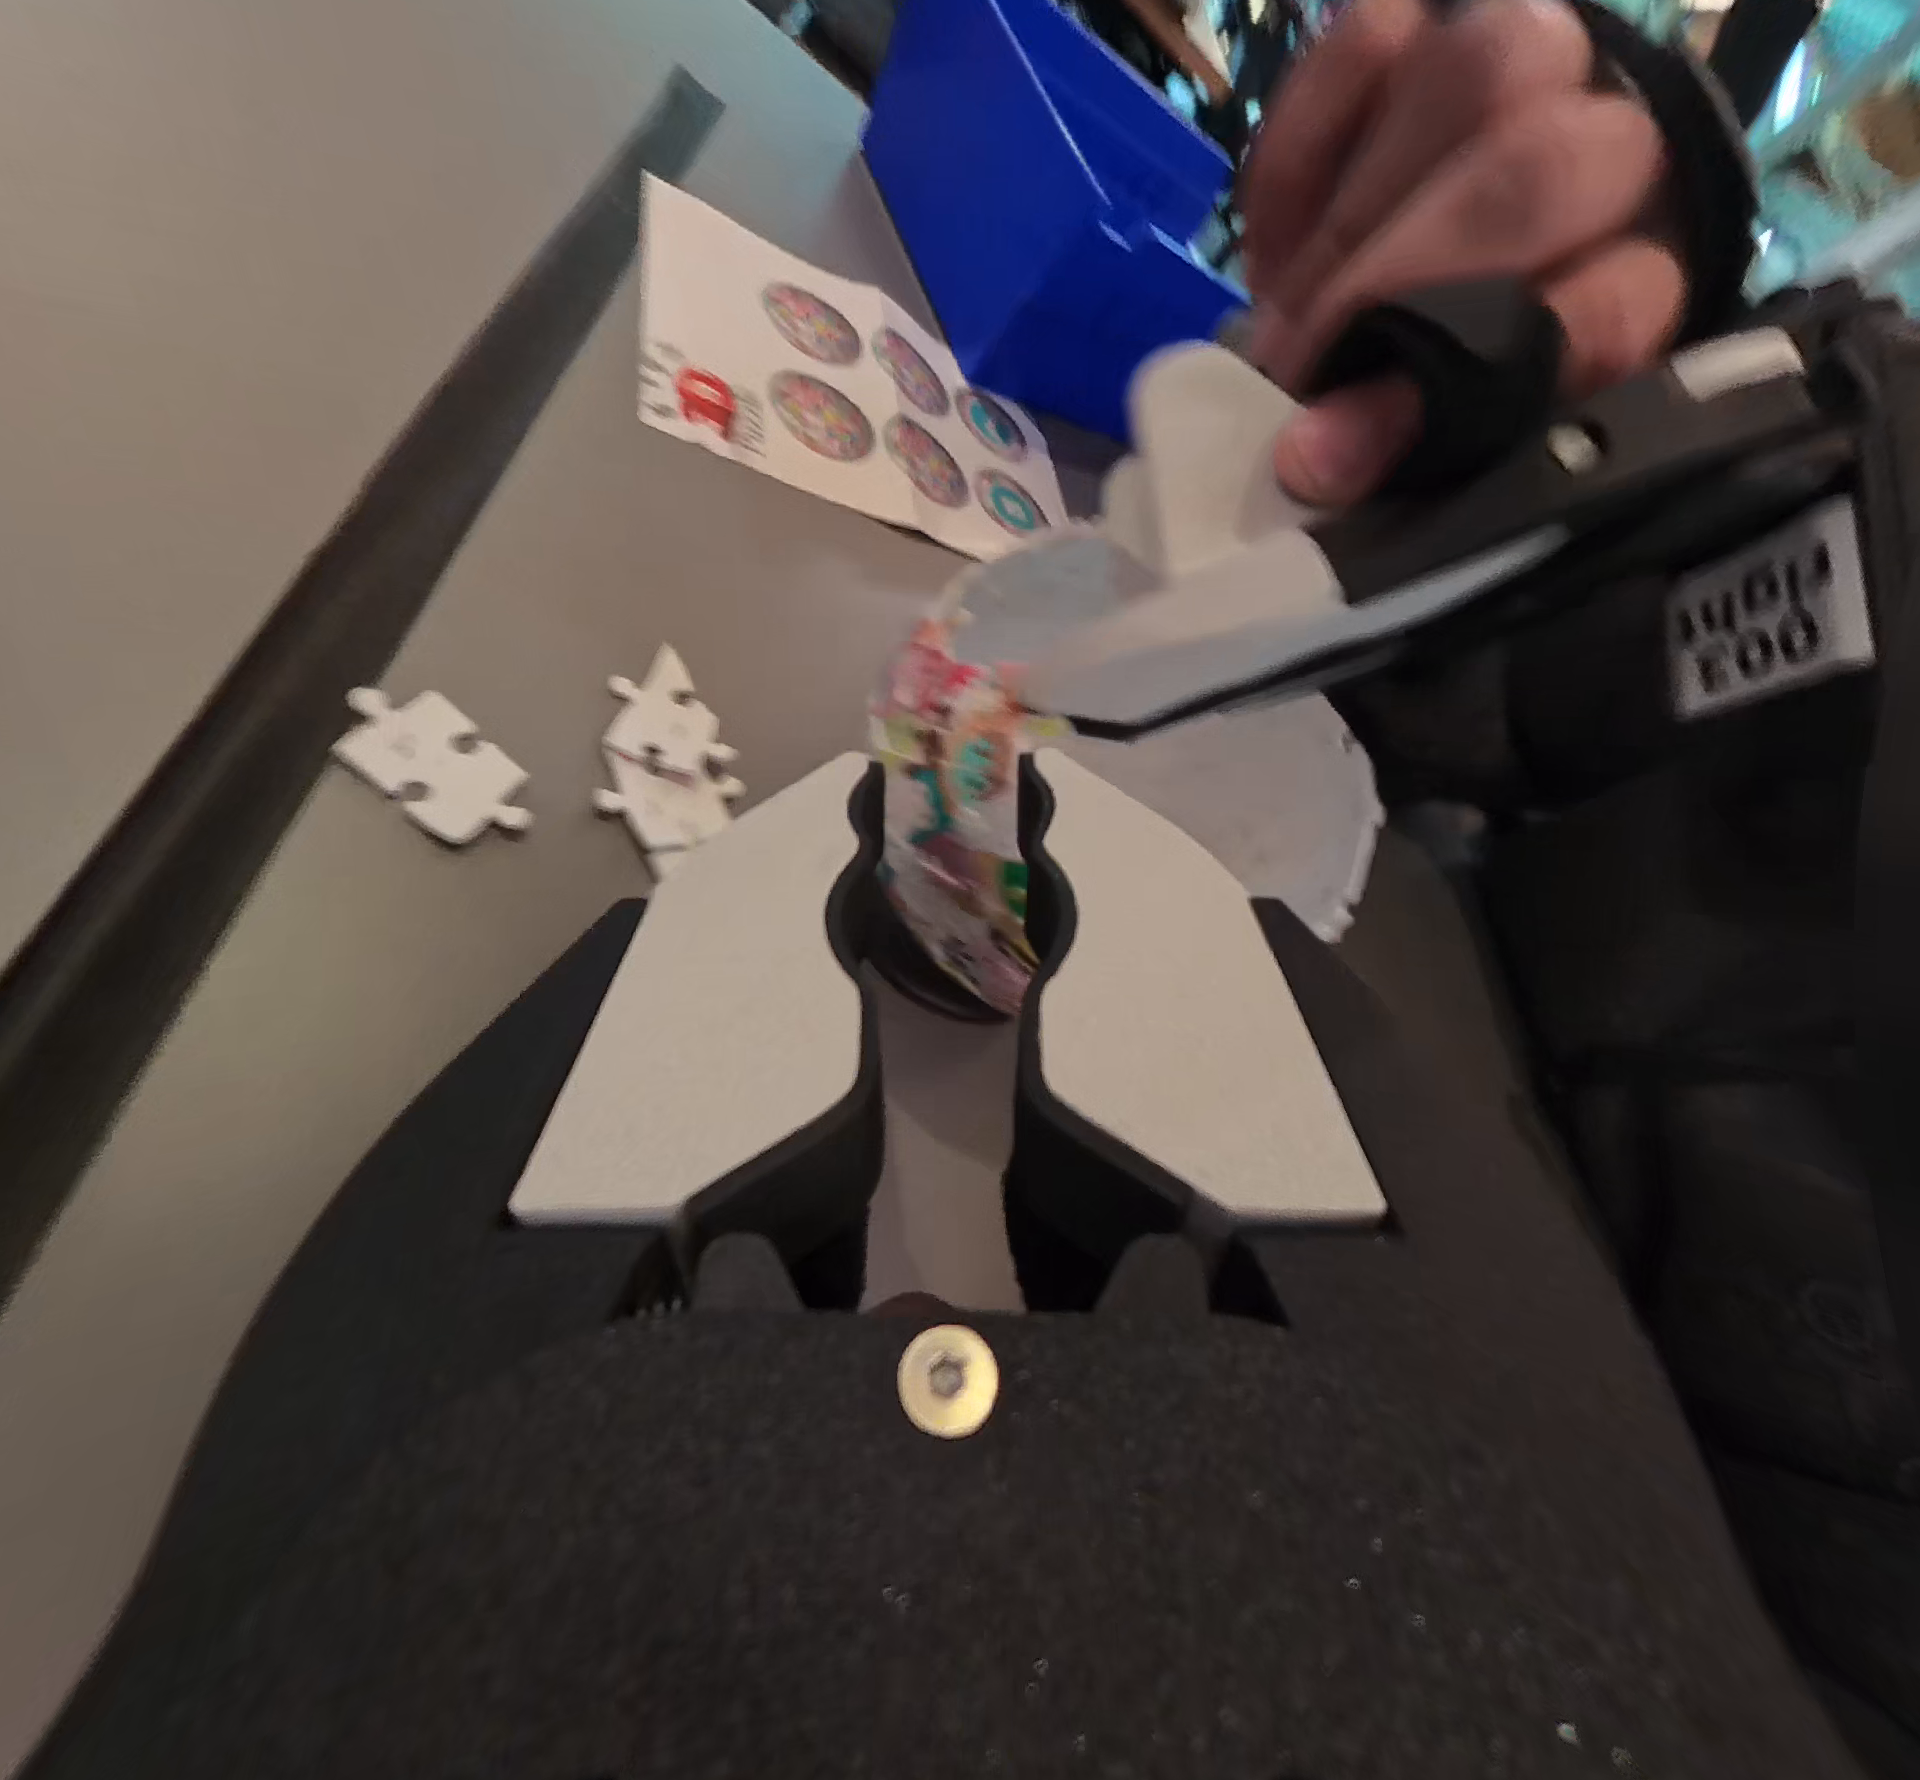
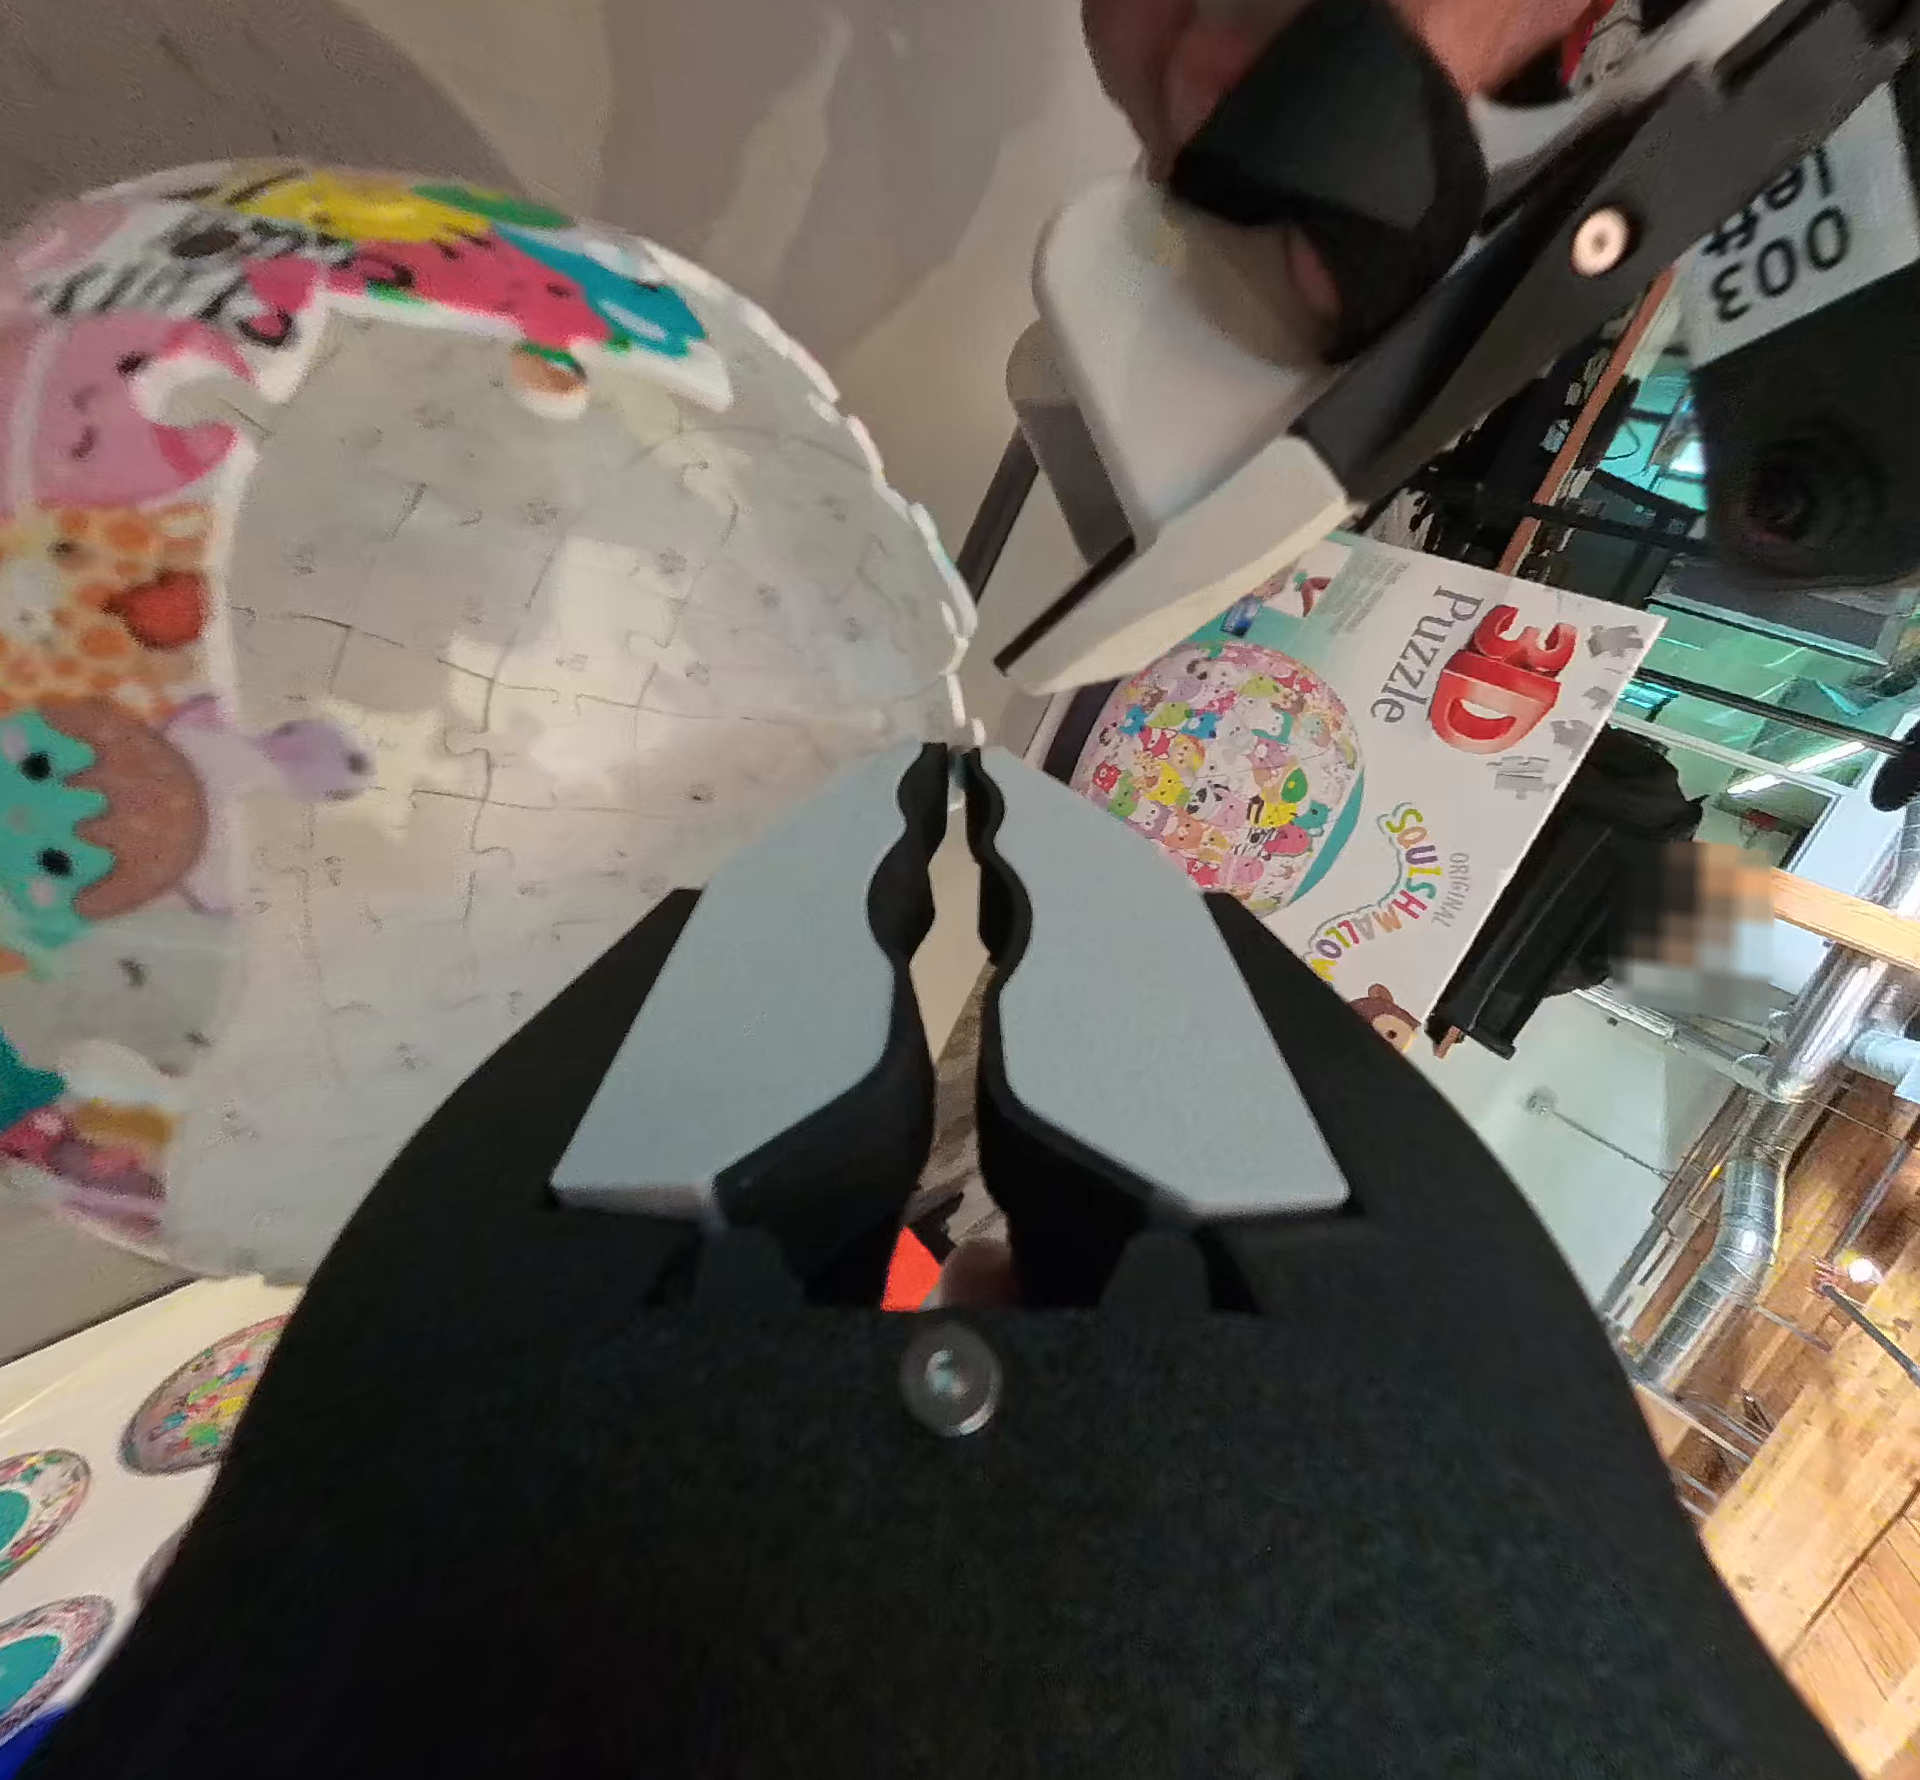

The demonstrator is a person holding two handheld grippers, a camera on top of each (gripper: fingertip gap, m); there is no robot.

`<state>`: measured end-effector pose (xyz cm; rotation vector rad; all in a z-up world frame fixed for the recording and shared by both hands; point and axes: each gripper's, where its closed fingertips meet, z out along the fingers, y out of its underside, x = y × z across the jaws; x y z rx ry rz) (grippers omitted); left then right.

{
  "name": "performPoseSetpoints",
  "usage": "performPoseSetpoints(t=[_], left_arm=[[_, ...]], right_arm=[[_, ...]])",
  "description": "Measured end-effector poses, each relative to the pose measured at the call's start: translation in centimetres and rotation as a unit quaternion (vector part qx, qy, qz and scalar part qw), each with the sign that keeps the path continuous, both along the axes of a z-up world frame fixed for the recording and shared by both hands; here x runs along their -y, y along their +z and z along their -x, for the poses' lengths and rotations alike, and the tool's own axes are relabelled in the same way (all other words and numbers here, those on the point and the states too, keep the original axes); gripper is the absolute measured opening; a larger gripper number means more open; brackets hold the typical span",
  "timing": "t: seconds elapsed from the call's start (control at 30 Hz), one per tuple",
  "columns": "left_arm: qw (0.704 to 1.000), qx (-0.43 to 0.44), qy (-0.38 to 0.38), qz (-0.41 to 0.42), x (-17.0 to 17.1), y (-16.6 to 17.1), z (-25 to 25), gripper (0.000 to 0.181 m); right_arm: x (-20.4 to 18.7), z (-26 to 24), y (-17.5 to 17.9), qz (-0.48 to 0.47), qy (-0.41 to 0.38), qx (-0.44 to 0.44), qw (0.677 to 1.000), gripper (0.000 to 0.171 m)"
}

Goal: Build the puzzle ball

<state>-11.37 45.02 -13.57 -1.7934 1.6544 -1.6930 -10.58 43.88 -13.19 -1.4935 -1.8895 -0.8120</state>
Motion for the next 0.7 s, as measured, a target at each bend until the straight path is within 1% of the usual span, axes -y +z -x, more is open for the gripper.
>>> performPoseSetpoints(t=[0.07,0.13,0.2,0.33,0.5,0.7], left_arm=[[1.000,-0.011,0.007,0.014,-0.6,-0.9,-0.6,0.023],[0.999,-0.035,-0.006,0.013,-0.3,-2.3,-1.1,0.023],[0.999,-0.049,-0.013,0.000,-0.1,-3.1,-1.4,0.018],[0.999,-0.047,-0.016,0.006,-0.2,-3.1,-1.7,0.017],[0.998,-0.068,-0.017,-0.005,-0.4,-4.5,-2.4,0.017],[0.997,-0.076,-0.021,0.009,-0.3,-5.2,-2.8,0.018]], right_arm=[[-0.1,0.0,0.0,-0.007,0.004,0.006,1.000,0.002],[-0.2,0.1,0.0,-0.015,0.012,0.011,1.000,0.003],[-0.3,0.1,0.0,-0.022,0.019,0.016,0.999,0.003],[-0.5,0.2,0.1,-0.028,0.026,0.020,0.999,0.003],[-0.8,0.2,0.1,-0.041,0.035,0.027,0.998,0.003],[-1.0,0.2,0.0,-0.053,0.042,0.039,0.997,0.003]])
